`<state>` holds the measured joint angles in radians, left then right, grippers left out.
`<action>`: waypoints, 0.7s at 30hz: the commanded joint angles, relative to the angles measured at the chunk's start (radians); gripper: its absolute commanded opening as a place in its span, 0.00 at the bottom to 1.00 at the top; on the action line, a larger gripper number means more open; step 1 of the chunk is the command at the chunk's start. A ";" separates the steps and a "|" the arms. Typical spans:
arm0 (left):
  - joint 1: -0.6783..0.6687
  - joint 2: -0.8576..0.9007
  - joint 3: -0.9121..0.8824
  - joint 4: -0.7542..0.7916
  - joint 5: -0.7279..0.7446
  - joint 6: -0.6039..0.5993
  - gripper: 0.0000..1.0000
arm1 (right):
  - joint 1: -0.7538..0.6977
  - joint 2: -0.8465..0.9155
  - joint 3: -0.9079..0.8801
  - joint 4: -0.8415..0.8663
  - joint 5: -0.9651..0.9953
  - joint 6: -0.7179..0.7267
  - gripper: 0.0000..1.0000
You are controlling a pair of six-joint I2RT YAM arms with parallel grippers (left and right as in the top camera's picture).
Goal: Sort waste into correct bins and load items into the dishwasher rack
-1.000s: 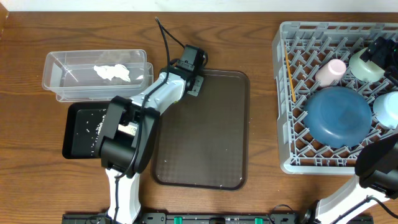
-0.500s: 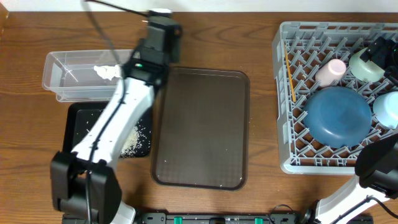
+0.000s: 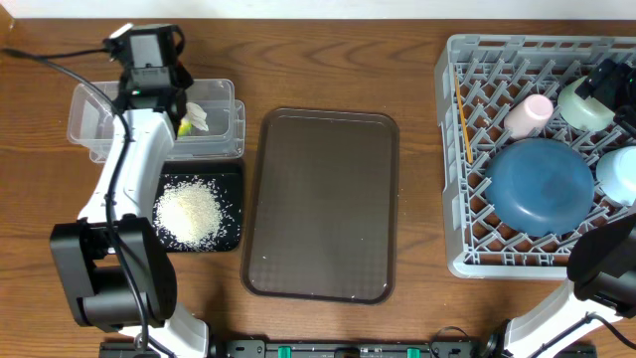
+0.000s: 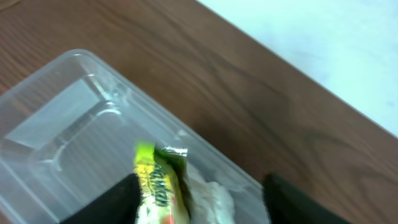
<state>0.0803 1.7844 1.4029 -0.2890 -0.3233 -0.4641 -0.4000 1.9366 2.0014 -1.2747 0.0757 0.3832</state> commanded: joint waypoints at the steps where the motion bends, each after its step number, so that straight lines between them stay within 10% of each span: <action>1: 0.008 -0.009 0.003 -0.003 0.030 -0.039 0.73 | -0.012 -0.006 -0.001 0.000 0.003 0.013 0.99; 10: 0.008 -0.191 0.003 -0.162 0.069 -0.099 0.80 | -0.012 -0.006 -0.001 0.000 0.003 0.013 0.99; 21: 0.008 -0.546 0.003 -0.766 0.069 -0.335 0.81 | -0.012 -0.006 -0.001 0.000 0.002 0.013 0.99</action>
<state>0.0887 1.2984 1.4025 -0.9817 -0.2493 -0.7071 -0.4000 1.9366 2.0010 -1.2747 0.0761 0.3832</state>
